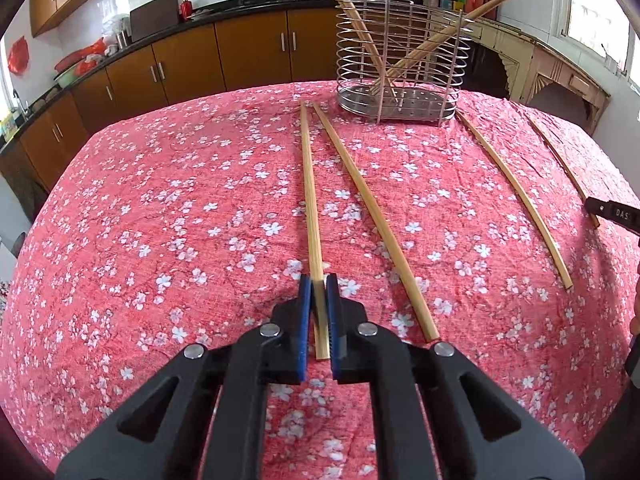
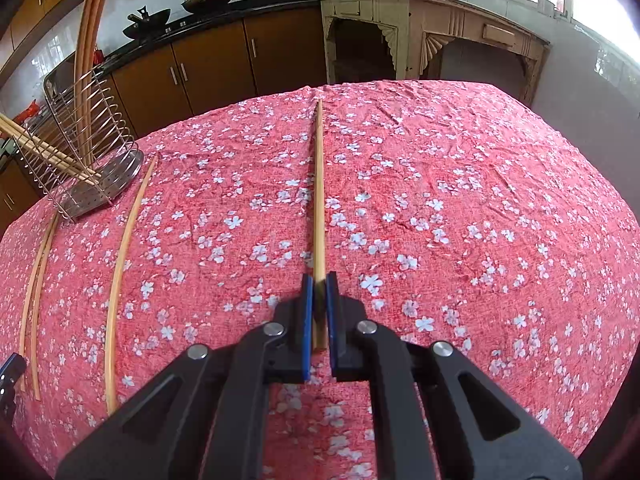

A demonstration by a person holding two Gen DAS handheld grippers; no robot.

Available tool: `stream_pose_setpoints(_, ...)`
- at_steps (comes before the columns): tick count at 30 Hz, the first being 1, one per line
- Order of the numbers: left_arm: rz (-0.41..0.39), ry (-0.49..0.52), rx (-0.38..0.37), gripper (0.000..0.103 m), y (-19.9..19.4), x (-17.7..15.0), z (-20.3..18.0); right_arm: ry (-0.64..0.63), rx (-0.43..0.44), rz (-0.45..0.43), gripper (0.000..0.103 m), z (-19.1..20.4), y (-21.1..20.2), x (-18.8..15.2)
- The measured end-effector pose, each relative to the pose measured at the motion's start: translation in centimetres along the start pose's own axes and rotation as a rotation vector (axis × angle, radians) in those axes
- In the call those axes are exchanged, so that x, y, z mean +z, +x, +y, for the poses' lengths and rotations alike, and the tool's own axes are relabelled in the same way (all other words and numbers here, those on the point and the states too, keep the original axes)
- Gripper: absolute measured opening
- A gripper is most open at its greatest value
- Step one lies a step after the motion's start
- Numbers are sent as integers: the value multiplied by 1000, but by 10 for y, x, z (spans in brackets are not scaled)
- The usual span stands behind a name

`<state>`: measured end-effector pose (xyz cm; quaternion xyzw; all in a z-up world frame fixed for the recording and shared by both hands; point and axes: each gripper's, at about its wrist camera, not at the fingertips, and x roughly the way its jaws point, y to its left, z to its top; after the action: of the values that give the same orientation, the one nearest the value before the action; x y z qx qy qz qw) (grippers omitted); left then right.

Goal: Organize utensils

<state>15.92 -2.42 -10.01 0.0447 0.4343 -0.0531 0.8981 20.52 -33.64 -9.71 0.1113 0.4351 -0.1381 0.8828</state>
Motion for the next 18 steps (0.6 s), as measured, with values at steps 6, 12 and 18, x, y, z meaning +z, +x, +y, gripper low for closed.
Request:
stream_pose_setpoints(6,8,-41,46,7,9,8,39,1,3,0,8,-1,1,2)
stream_pose_setpoints(12,8,-65,59,7,19,17,75,-7,-6,-9,8,1,2,4)
stream_pose_setpoints(18,2,-65,39,7,22,22,79,-7,-8,-10,8,0,3,3)
